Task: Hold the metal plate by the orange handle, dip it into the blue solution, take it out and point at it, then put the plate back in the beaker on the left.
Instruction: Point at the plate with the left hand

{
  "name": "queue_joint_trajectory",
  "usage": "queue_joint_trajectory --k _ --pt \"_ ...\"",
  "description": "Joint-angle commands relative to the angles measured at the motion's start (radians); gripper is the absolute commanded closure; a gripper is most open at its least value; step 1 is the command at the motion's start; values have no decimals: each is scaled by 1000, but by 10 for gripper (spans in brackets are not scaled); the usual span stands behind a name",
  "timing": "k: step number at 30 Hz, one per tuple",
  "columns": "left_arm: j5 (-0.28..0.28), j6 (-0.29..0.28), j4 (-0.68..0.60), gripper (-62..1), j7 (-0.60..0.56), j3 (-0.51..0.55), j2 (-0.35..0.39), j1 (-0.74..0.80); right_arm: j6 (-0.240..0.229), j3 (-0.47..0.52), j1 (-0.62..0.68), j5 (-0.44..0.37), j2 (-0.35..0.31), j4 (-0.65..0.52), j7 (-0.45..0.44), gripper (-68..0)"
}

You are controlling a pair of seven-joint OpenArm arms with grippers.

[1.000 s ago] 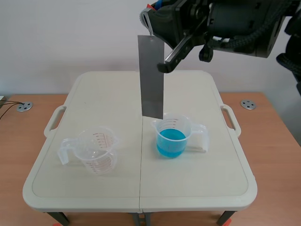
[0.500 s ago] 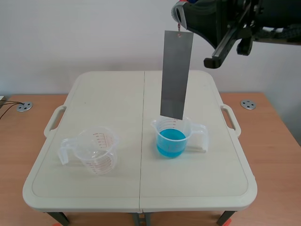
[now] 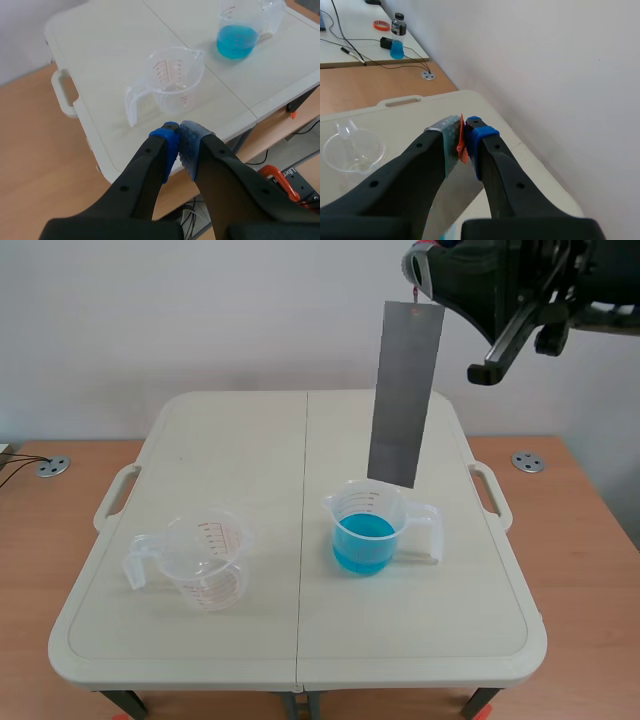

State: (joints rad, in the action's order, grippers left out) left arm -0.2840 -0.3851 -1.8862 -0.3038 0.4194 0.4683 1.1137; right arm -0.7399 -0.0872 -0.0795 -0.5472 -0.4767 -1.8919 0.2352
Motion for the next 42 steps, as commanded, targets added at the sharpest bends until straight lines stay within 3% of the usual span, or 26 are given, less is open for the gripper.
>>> queue_joint_trajectory --k 1,12,25,42 --pt "-4 -10 -5 -18 -11 4 7 -38 -6 6 -9 2 -5 13 -36 -11" --pt "19 -11 -5 -18 124 -161 99 -335 -6 -8 -9 105 -5 71 -157 -11" --pt "76 -6 4 -18 282 -445 92 -676 -6 -71 -10 209 -5 134 -280 -11" --pt "230 -3 336 -18 294 -707 -78 -1020 -6 -98 -21 294 39 166 -312 -11"
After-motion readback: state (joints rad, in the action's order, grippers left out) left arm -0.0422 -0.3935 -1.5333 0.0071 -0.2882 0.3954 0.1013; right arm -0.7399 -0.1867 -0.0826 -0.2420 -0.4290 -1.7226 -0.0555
